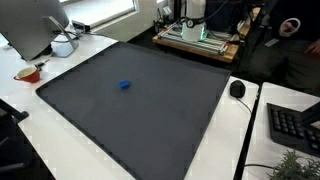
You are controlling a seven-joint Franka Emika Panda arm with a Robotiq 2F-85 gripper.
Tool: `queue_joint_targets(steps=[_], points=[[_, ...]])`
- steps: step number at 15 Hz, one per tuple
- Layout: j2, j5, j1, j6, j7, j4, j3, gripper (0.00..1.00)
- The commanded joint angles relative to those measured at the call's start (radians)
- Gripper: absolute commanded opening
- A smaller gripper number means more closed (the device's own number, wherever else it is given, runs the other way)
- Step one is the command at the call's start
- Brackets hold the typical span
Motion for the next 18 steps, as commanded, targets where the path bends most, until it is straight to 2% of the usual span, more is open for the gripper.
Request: queue_joint_targets(steps=[1, 7, 9, 12, 13, 18], points=[[0.002, 0.006, -0.008, -0.003, -0.005, 0.002, 0.007, 1.00], [0.002, 0.006, -0.008, -0.003, -0.005, 0.002, 0.007, 1.00], [0.001, -0.076, 0.007, 0.021, -0.038, -0.031, 0.073, 1.00], [0.041, -0.127, 0.051, 0.089, -0.024, -0.082, 0.159, 1.00], [0.100, -0.142, 0.072, 0.106, -0.025, -0.048, 0.187, 1.00], [0.290, -0.291, 0.111, 0.276, -0.011, -0.074, 0.309, 1.00]])
